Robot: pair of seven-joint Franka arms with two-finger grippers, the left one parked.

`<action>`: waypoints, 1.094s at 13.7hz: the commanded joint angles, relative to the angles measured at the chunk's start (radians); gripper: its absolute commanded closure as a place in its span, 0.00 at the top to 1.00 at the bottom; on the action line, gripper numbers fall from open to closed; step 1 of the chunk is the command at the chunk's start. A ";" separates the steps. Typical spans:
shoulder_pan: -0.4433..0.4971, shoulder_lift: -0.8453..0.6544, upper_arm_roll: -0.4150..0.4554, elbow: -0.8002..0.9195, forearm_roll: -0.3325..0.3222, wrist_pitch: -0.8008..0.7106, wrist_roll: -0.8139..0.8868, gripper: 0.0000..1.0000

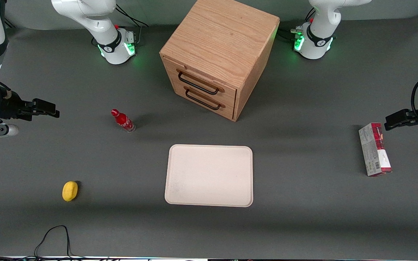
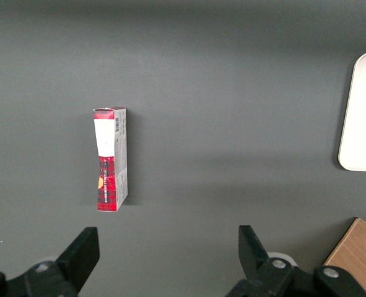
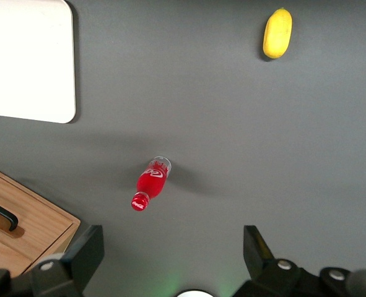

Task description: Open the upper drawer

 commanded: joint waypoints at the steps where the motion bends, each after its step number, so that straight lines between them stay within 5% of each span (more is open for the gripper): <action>1: -0.013 0.003 0.014 0.020 0.015 -0.019 0.000 1.00; 15: -0.012 0.019 0.019 0.042 0.020 -0.006 -0.017 1.00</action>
